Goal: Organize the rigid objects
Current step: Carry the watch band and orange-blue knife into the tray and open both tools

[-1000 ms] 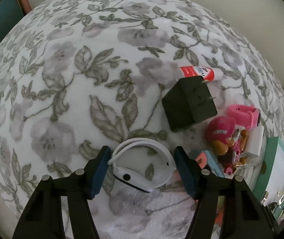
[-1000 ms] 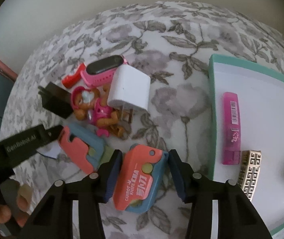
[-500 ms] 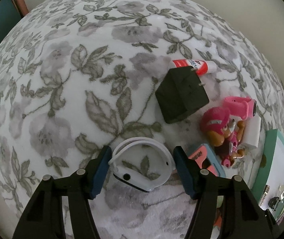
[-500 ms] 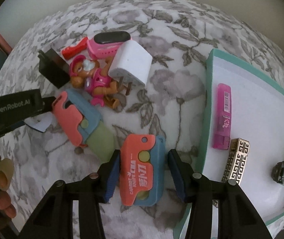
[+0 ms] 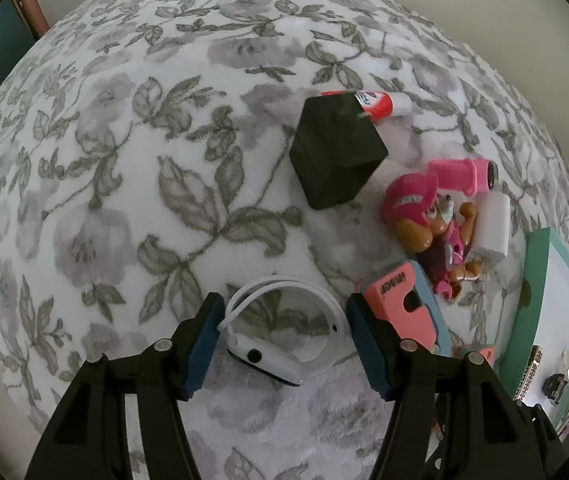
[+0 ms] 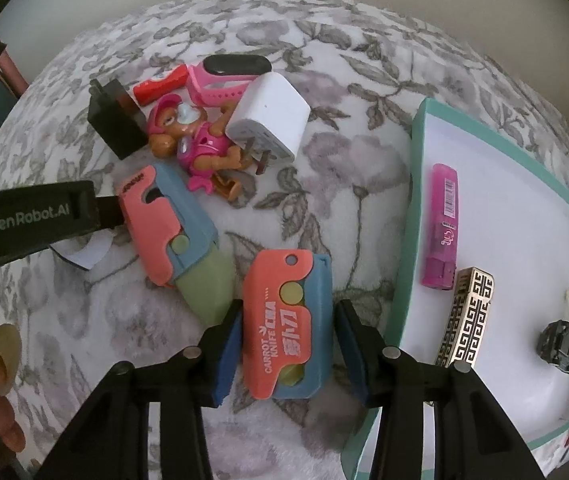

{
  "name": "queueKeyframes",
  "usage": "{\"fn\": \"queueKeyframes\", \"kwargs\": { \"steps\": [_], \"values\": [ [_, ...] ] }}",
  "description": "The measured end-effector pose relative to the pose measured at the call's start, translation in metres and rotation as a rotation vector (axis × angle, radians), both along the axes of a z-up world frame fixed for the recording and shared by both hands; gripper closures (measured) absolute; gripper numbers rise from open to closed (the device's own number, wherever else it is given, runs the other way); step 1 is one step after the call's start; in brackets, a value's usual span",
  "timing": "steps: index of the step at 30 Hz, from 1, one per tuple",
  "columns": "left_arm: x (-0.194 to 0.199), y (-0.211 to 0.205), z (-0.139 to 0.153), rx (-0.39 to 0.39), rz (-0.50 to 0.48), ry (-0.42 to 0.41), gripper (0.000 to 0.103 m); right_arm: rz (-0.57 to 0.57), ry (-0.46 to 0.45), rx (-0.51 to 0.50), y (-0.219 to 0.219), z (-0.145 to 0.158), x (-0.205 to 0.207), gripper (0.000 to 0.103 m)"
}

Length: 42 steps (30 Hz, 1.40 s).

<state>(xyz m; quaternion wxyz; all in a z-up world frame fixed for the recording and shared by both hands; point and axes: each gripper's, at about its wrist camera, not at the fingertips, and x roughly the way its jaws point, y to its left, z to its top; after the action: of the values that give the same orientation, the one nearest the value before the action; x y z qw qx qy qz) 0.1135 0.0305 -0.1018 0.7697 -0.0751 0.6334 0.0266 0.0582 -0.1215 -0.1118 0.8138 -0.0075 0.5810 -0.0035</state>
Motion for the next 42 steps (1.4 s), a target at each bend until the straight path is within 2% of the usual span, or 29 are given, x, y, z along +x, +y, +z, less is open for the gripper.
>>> {"fn": "queueKeyframes", "kwargs": {
  "steps": [4,9,13,19,23,27,31,37,42],
  "values": [
    [-0.004,-0.008,-0.002,0.017,-0.014,0.004,0.038,0.004,-0.009,-0.003,0.003,0.001,-0.004,0.058],
    [-0.008,-0.011,-0.002,-0.032,0.022,-0.002,0.04,0.003,-0.014,0.01,0.001,0.003,-0.006,0.059],
    [-0.012,-0.007,0.006,-0.059,0.043,-0.026,0.04,-0.02,-0.002,0.067,-0.006,0.007,-0.006,0.059],
    [-0.017,-0.011,0.025,-0.068,0.045,-0.071,0.04,-0.049,-0.02,0.123,-0.015,0.024,-0.003,0.059],
    [-0.019,-0.013,0.054,-0.057,0.043,-0.146,0.04,-0.063,-0.069,0.153,-0.029,0.043,-0.008,0.059],
    [-0.022,-0.019,0.086,-0.051,0.017,-0.234,0.04,-0.103,-0.141,0.148,-0.045,0.072,-0.013,0.059],
    [-0.023,-0.029,0.105,-0.059,-0.021,-0.284,0.04,-0.139,-0.197,0.116,-0.058,0.094,-0.021,0.059],
    [-0.024,-0.061,0.108,-0.107,-0.078,-0.3,0.04,-0.202,-0.227,0.115,-0.084,0.105,-0.023,0.059],
    [-0.026,-0.092,0.103,-0.164,-0.136,-0.275,0.04,-0.269,-0.248,0.112,-0.116,0.106,-0.029,0.059]
  ]
}}
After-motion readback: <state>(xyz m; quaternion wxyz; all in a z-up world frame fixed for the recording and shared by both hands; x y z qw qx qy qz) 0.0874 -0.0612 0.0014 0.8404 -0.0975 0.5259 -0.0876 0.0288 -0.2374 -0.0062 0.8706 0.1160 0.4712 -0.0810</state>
